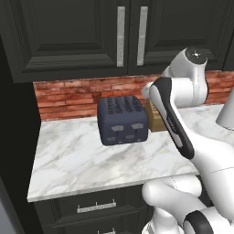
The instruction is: Get the candle and the liquor from the cabinet and move them to the dining counter.
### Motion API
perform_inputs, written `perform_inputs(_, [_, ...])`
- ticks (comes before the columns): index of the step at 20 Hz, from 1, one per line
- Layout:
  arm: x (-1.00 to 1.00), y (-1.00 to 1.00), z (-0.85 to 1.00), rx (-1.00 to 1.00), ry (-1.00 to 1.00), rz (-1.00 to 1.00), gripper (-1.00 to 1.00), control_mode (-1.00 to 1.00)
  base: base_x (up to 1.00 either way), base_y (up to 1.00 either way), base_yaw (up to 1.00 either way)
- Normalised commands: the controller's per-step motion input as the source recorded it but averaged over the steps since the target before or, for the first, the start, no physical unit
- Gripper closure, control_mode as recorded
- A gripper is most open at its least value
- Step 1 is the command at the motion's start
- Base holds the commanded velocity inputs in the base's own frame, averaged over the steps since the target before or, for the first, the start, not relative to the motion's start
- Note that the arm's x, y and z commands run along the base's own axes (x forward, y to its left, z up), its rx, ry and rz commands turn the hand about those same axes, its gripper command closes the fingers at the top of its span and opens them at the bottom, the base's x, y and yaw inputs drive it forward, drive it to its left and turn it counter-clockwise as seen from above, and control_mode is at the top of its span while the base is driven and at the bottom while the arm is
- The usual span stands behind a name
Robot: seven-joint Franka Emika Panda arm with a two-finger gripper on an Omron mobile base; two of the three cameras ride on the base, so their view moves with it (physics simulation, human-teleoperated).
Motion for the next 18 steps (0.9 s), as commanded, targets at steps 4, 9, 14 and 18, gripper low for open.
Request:
perform_inputs(4, [0.0,0.03,0.71,0.0,-0.27,-0.01,-1.0,-1.0,0.0,0.0,0.0])
perform_inputs(9, [-0.02,0.18,0.71,0.0,-0.23,-0.05,-1.0,-1.0,0.0,0.0,0.0])
perform_inputs(14, [-0.24,0.1,0.59,0.0,-0.23,-0.03,-1.0,-1.0,0.0,0.0,0.0])
perform_inputs(18, [-0.44,0.0,0.44,0.02,-0.2,-0.02,-1.0,-1.0,0.0,0.0,0.0])
